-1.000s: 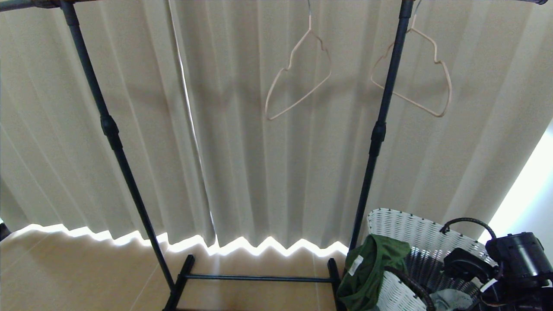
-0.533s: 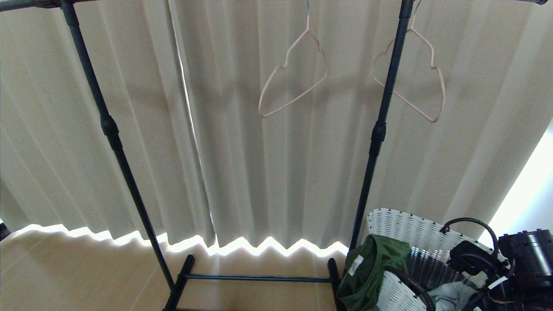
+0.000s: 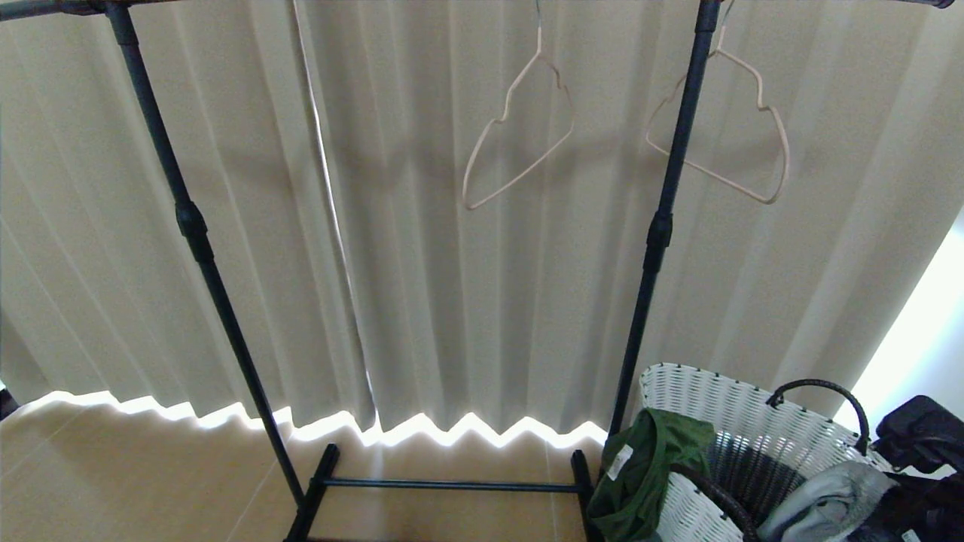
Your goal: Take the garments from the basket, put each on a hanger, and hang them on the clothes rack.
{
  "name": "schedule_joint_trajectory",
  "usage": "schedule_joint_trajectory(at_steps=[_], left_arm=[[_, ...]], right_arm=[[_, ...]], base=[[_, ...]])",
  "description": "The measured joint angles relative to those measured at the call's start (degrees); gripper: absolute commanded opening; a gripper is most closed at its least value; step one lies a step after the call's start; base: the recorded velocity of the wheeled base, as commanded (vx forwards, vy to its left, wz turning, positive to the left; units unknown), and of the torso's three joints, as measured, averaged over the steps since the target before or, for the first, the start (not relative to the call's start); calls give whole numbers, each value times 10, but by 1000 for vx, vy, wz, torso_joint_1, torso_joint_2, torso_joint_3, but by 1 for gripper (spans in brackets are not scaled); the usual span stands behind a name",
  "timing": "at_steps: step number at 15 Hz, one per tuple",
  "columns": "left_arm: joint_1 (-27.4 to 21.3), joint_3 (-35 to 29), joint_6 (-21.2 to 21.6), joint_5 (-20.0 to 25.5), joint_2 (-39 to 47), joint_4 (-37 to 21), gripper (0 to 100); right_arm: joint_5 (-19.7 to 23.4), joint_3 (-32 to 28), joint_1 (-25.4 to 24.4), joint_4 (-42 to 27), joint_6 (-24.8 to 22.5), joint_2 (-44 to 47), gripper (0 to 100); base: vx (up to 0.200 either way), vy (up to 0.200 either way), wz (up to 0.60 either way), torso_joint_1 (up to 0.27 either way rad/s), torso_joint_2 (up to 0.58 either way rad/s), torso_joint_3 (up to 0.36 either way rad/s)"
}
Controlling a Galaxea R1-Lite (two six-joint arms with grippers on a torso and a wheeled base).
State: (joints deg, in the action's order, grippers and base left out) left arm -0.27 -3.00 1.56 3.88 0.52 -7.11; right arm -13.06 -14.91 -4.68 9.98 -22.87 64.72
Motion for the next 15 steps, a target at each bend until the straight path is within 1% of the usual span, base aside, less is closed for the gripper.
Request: schedule_joint_trajectory(at_steps=[3, 7, 10, 12, 15], left_arm=[[0, 0, 0, 0, 0, 0, 100], [0, 1, 3, 0, 0, 0, 100], [0, 1, 0, 0, 0, 0, 100], [0, 1, 3, -1, 0, 0, 100], [0, 1, 4, 0, 1, 0, 100]], right_arm=[[13, -21, 0, -4, 8, -67, 0], [59, -66, -1, 1, 77, -111, 0], [62, -72, -1, -1, 89, -128, 0], [82, -64, -1, -4, 91, -142, 0], [87, -54, -1, -4, 91, -160, 0]], base=[[0, 0, 0, 0, 0, 0], [0, 0, 0, 0, 0, 0], [0, 0, 0, 0, 0, 0], [-200, 0, 0, 2, 2, 2], [-200, 0, 0, 7, 2, 1]])
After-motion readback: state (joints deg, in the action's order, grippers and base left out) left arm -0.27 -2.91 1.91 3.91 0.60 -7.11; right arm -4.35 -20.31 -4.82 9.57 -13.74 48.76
